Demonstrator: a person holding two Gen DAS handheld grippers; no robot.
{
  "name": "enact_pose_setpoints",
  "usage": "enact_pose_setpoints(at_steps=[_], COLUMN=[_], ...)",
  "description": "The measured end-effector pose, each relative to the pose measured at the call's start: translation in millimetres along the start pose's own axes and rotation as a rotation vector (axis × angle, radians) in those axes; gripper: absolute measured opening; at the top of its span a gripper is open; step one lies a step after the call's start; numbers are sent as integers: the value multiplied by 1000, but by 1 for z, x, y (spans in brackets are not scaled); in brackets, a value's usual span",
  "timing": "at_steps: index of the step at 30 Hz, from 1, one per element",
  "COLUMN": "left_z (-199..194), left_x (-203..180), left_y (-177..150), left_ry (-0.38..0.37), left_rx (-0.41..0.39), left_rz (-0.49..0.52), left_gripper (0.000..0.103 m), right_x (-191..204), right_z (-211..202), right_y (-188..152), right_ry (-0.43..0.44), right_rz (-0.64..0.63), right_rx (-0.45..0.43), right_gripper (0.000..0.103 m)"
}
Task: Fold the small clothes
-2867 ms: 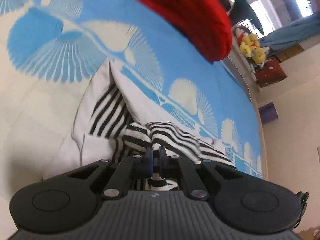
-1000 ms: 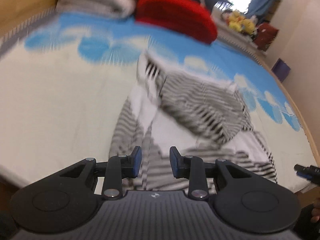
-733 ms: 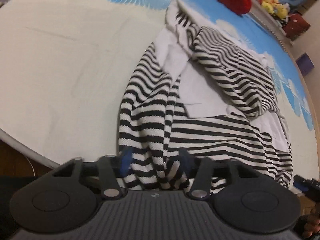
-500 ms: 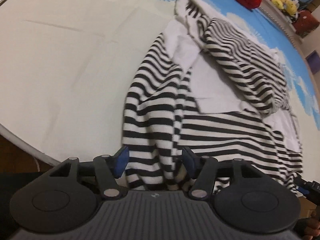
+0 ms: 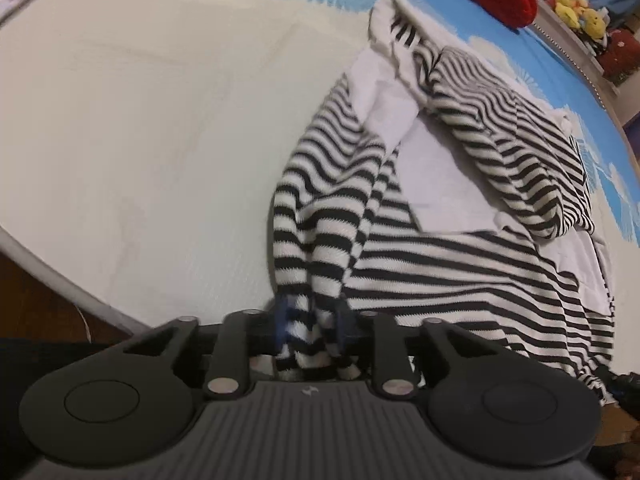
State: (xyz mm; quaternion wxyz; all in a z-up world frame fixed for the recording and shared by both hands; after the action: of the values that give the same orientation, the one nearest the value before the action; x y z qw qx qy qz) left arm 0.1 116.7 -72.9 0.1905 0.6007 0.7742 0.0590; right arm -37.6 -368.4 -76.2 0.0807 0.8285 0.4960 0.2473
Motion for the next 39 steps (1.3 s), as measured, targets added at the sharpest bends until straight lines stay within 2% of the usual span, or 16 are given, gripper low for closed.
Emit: enact_pose_setpoints(at_steps=[3, 5, 8, 9, 10, 13, 17, 19, 22, 23, 25, 26, 27, 28, 34, 39], left_z=[3, 5, 7, 7, 5, -10, -12, 0, 3, 3, 2, 0, -3, -8, -68, -130], left_x=[4, 4, 0, -2, -5, -7, 1, 4, 2, 0, -2, -4, -6, -8, -27, -38], left_y=[-1, -3, -4, -5, -5, 0, -1, -8, -9, -9, -10, -9, -8, -6, 14, 23], left_ry=[23, 8, 9, 15, 13, 4, -16, -9, -8, -6, -7, -18, -20, -15, -62, -156], left_rx=[5, 18, 24, 19, 11, -54, -40, 27, 31, 27, 18, 11, -2, -24, -176, -265], left_rz=[-5, -18, 14, 35, 50, 52, -9, -14, 2, 22, 31, 36, 42, 54, 141, 177], left_gripper=[39, 39, 38, 26, 11, 11, 22, 32, 32, 31, 14, 11, 10, 10, 9, 9], right_x=[-2, 0, 6, 8, 9, 7, 9, 6, 6, 7, 7, 7, 7, 8, 19, 31], right_z=[4, 6, 7, 7, 6, 2, -6, -1, 4, 4, 4, 4, 3, 2, -32, -100], right_y=[-2, -5, -10, -10, -11, -8, -5, -9, -15, -14, -15, -15, -15, -14, 4, 29], right_ry=[-11, -12, -23, -25, -24, -15, 18, -17, -35, -38, -38, -37, -31, -22, 78, 235], right_rz=[-2, -20, -66, -80, -85, -70, -59, -62, -87, -95, -92, -87, -84, -83, -74, -62], right_rx=[21, 35, 41, 40, 38, 19, -3, 28, 55, 54, 52, 52, 48, 41, -71, -216], right_gripper=[18, 26, 30, 31, 30, 10, 11, 21, 24, 24, 24, 23, 12, 9, 7, 7])
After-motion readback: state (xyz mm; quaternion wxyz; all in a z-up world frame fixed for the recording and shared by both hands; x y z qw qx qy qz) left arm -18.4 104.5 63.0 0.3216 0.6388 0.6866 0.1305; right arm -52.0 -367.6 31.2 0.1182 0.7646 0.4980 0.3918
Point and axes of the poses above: each gripper's, at about its wrist camera, not at the fingertips, and z roughly the way its jaws point, x to its left, y to its top, the point moved 7 cm from there along z, roughly the way its jaws point, and after that the axes turned 2 degrees about z, right-handed, at the moved point
